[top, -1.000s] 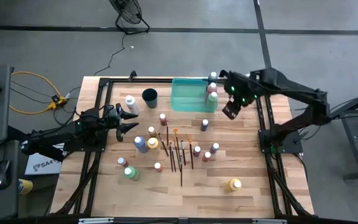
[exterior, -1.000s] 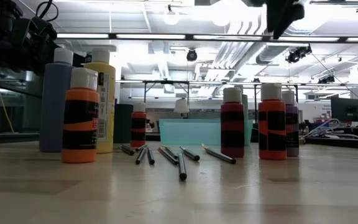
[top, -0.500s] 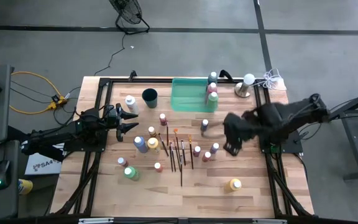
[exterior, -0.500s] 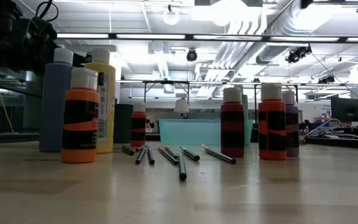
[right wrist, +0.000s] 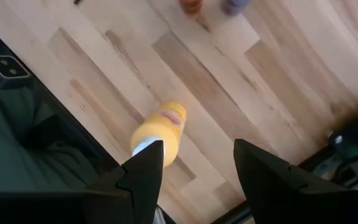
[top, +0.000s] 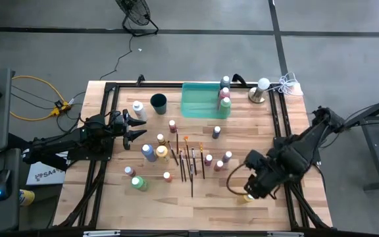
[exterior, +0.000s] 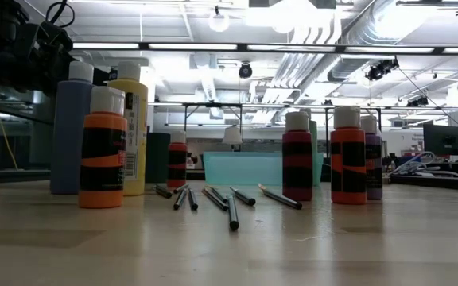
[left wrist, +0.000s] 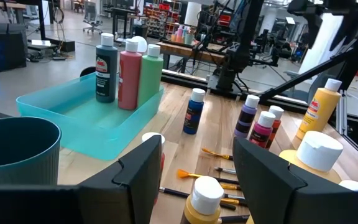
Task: Pick & Place Paint Supplies
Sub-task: Put the large yellow paint bottle into the green bin
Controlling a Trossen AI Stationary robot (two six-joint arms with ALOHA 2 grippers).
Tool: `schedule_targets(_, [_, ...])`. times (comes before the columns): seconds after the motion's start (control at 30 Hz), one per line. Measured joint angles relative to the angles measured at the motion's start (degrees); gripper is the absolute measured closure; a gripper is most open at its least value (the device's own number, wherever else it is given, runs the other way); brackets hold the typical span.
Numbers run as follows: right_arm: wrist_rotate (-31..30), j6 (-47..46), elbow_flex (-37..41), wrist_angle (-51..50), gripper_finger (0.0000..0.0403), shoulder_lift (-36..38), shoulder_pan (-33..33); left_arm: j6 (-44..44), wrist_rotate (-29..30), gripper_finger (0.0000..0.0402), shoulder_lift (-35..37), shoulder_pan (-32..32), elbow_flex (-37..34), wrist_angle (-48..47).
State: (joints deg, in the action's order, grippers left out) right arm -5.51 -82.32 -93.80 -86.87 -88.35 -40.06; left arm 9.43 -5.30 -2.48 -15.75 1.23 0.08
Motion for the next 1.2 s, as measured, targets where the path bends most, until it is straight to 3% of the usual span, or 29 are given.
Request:
schedule_targets(0.2, [0.1,-5.2,0.0,0.1,0.0213,-3.3,-3.3,0.0,0.0,0.0208,0.0,0.0,0.0,0.0])
schedule_targets(0.43, [4.1,-10.1,0.0,0.8,0.0213,-6.9,-3.5,0.0,0.0,0.0208,0.0,0.0,0.0,0.0])
schedule_targets(0.63, [3.9,-13.2,0.0,0.8,0.0213,-8.4,-3.3,0.0,0.0,0.0208,0.0,0.0,0.0,0.0])
schedule_targets(1.2, [4.4,-14.0,0.0,5.4,0.0213,-11.4,-2.5,0.0,0.0,0.0208,0.0,0.0,0.0,0.0])
